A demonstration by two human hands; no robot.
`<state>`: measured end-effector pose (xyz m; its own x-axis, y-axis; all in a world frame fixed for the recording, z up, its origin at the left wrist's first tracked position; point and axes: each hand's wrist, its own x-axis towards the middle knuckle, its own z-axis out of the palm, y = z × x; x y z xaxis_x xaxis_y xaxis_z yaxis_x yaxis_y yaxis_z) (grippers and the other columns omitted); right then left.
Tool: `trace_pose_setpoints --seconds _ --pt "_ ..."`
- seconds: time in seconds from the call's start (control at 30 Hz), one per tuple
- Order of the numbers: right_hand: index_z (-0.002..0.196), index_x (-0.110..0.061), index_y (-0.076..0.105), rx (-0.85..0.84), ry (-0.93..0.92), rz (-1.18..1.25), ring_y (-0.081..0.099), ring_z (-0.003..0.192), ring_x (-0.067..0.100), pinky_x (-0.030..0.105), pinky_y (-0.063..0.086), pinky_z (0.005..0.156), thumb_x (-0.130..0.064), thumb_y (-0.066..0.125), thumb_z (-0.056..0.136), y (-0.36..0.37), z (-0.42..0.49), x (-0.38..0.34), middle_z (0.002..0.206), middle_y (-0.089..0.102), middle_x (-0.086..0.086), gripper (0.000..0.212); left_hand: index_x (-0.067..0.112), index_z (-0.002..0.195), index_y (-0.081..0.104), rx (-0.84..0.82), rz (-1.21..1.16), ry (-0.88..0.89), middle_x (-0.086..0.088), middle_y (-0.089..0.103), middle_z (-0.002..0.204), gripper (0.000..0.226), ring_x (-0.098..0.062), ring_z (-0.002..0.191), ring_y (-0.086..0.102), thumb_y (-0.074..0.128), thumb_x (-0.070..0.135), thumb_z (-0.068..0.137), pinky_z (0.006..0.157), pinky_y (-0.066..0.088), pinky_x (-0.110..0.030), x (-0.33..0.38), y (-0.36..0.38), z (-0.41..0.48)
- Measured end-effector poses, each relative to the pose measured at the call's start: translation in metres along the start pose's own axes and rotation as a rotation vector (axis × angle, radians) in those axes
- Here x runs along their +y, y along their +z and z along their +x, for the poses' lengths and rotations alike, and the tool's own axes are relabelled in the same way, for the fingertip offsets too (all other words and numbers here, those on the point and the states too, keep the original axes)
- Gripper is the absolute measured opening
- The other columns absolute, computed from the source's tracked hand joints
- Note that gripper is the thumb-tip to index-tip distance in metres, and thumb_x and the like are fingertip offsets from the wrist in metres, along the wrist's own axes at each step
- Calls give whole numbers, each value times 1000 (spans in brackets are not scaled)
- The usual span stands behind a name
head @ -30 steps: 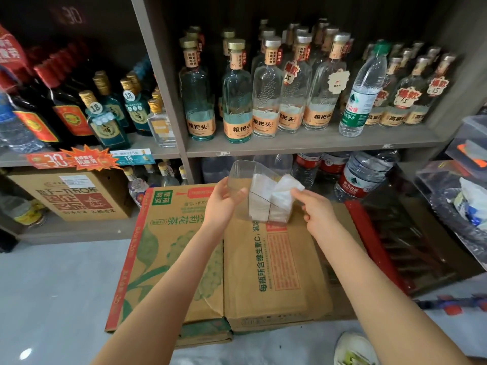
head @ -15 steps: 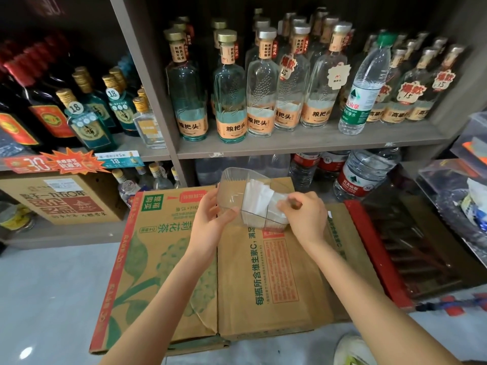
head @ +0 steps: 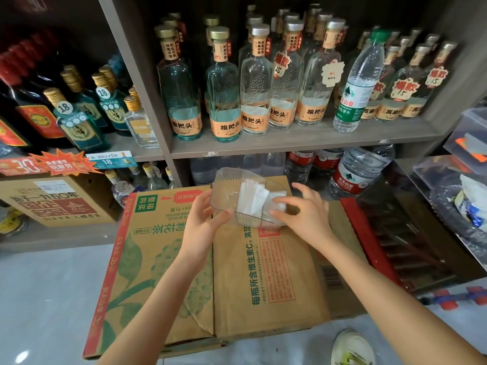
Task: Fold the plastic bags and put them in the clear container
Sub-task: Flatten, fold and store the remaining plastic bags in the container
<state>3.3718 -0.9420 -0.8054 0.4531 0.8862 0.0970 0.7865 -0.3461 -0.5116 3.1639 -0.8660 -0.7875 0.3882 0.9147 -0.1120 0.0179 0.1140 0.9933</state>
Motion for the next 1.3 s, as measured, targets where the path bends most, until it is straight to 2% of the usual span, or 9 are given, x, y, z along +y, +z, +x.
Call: trace_pose_setpoints --seconds 0.23,0.43,0.57,0.67,0.77,0.93,1.1,1.2,1.3 --pt "121 -46 59 -154 143 -206 27 137 26 41 19 107 -52 73 74 -4 16 -22 153 29 1 50 28 118 56 8 12 -7 8 66 112 55 -9 105 62 71 25 65 87 49 -29 -1 -1 5" --pt "119 -47 59 -207 187 -187 36 130 26 41 25 103 -47 73 76 -1 21 -26 144 40 0 45 19 122 55 28 17 -1 5 65 114 49 0 95 61 73 13 77 77 46 -23 3 4 5" --pt "124 -46 57 -279 169 -94 32 134 27 45 21 107 -49 72 77 -8 19 -24 150 35 -1 49 25 119 55 25 10 2 8 65 113 47 -2 100 62 72 14 77 79 47 -23 2 5 2" --pt "119 -45 61 -159 150 19 28 138 25 44 20 108 -52 69 78 -17 13 -17 154 29 -4 42 34 112 56 15 8 -4 14 67 108 48 -4 101 63 70 24 67 82 49 -23 2 4 -1" --pt "119 -45 61 -61 89 -164 27 138 22 39 18 106 -51 69 79 -19 9 -15 155 28 -3 41 35 113 56 6 16 -1 15 67 110 49 -5 103 63 70 26 67 85 49 -26 1 3 -1" --pt "126 -44 57 -135 92 -355 28 136 26 41 22 105 -55 70 75 -5 13 -24 155 27 2 53 29 121 55 6 29 -4 10 65 116 56 -9 108 61 71 27 67 88 49 -27 -1 0 -4" --pt "126 -45 56 -158 118 -299 29 136 26 42 22 105 -53 72 75 -8 14 -25 155 26 1 55 35 115 55 14 27 -11 12 64 116 51 -9 109 60 71 30 67 85 48 -25 -1 1 -3" --pt "125 -44 57 -86 125 -148 30 137 24 41 21 105 -49 72 76 -18 5 -20 154 29 -2 51 37 115 54 8 33 -9 11 63 116 49 -11 110 59 72 31 69 88 49 -28 -2 2 -2" --pt "120 -41 62 4 167 30 35 135 23 43 21 106 -46 72 78 -28 -11 -10 150 37 -4 44 32 119 53 25 41 -20 13 62 112 43 -10 107 59 73 23 82 77 47 -21 1 8 4"
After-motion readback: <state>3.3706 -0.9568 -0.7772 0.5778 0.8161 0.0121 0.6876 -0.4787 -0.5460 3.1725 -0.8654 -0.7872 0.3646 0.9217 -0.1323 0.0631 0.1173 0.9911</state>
